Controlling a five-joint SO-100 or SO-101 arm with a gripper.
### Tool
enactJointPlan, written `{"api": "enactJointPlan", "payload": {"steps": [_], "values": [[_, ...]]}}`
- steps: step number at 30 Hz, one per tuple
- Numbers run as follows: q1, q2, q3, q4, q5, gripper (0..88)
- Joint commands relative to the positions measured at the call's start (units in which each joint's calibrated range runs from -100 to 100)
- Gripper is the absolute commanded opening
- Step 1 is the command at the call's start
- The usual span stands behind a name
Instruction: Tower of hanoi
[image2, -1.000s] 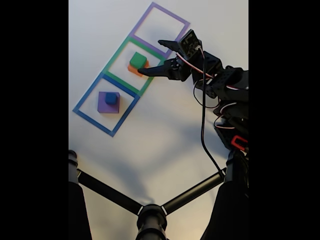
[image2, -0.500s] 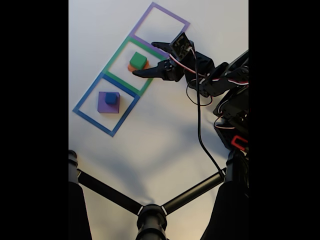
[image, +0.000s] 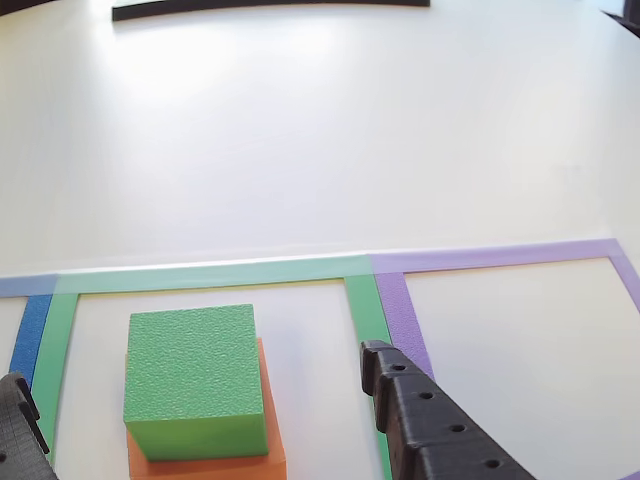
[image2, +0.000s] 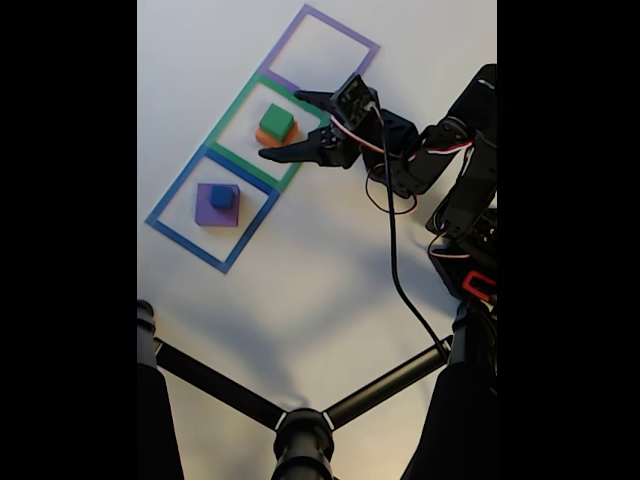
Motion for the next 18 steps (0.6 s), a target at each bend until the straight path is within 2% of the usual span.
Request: {"api": "enactJointPlan", "payload": {"steps": [1, 18], "values": [[-1.07, 1.22, -2.56, -2.47, 0.0, 39.2], [-3.43, 5.14, -3.74, -4.25, 0.0, 37.8]]}}
